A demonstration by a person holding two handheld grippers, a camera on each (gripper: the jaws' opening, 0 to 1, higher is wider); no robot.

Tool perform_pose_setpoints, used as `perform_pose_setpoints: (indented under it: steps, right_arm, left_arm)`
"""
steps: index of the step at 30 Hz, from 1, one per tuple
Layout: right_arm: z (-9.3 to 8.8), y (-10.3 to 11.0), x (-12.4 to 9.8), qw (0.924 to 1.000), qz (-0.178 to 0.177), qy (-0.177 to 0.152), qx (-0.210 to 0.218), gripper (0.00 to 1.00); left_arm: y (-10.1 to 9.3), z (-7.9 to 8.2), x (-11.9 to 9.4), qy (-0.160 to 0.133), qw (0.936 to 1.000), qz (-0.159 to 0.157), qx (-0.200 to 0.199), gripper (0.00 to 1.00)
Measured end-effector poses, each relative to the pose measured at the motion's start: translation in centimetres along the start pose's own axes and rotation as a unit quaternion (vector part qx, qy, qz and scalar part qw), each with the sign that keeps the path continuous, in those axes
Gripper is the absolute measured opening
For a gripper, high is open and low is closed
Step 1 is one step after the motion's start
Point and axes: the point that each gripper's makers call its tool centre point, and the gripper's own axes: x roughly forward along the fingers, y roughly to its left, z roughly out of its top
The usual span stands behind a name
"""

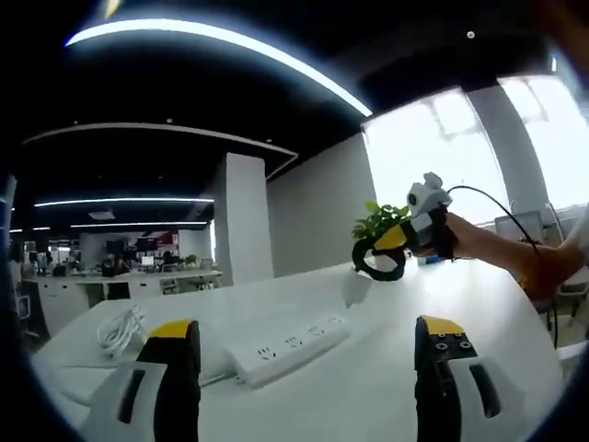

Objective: Straighten the power strip on the desk, plug the charger into it

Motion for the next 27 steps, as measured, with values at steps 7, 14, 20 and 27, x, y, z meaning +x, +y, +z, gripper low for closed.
perform_pose_setpoints:
  steps: [7,14,20,27]
  right_arm:
    - [-0.1,0.3,0.2,1.0,0.0,0.001,-0.002,0.07]
    - [-0.1,0.6,0.3,1.0,0.002,0.0,-0.003,0.07]
    - [0.0,0.6,0.4,1.0,0.005,-0.003,-0.002,0.07]
    - [-0.2,1.0,0.4,1.0,0.008,-0.005,0.0,0.07]
  left_arm:
    - [-0.2,0.2,1.7,-0.009,0.9999,0.004,-0.001,0.99]
    - [-0.4,-0.1,3.6,-0.009,0.9999,0.005,-0.01,0.99]
    - [-0.6,-0.3,5.0,-0.01,0.9999,0.006,-0.009,0.99]
    - [-1.3,-0.6,6.5,-0.009,0.9998,-0.002,0.018,0.99]
